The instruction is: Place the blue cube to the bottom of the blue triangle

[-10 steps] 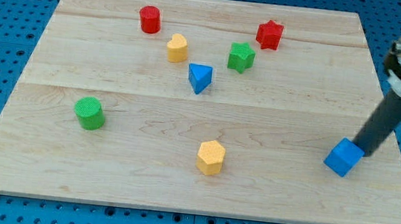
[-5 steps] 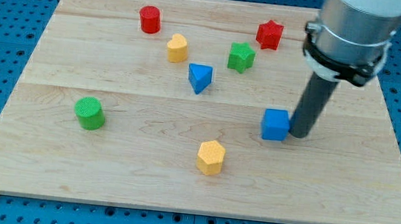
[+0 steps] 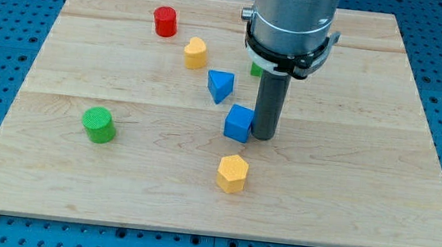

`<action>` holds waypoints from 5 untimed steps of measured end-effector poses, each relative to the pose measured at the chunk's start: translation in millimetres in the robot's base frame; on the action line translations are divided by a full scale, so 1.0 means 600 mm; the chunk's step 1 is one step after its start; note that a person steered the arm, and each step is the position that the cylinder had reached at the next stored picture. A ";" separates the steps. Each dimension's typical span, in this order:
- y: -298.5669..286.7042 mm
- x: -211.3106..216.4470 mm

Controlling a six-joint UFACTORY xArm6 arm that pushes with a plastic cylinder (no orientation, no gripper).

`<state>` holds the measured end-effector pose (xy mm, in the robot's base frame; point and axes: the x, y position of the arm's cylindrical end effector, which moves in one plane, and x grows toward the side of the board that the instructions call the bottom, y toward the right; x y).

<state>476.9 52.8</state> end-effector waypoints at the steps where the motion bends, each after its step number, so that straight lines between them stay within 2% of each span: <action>1: -0.006 -0.009; 5: -0.035 -0.025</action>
<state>461.9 31.6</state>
